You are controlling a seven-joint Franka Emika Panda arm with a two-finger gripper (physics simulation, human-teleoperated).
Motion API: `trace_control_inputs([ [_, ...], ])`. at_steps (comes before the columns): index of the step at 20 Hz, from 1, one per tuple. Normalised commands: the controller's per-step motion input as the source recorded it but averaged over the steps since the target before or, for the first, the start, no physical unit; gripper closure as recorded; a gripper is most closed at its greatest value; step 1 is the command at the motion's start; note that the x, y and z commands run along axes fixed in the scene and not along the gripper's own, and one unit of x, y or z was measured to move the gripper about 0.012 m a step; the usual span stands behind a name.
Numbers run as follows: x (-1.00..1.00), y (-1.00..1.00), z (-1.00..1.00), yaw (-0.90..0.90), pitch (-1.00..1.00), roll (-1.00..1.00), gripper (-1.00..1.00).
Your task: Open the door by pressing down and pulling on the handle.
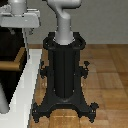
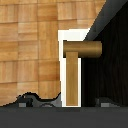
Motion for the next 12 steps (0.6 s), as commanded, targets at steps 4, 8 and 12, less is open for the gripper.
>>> trace_control_inputs([
  [4, 0.0, 0.0, 0.0, 0.0, 0.0, 0.0, -1.0],
  [8, 0.75, 0.0, 0.0, 0.0, 0.0, 0.0, -1.0],
  [12, 0.5, 0.0, 0.0, 0.0, 0.0, 0.0, -1.0],
])
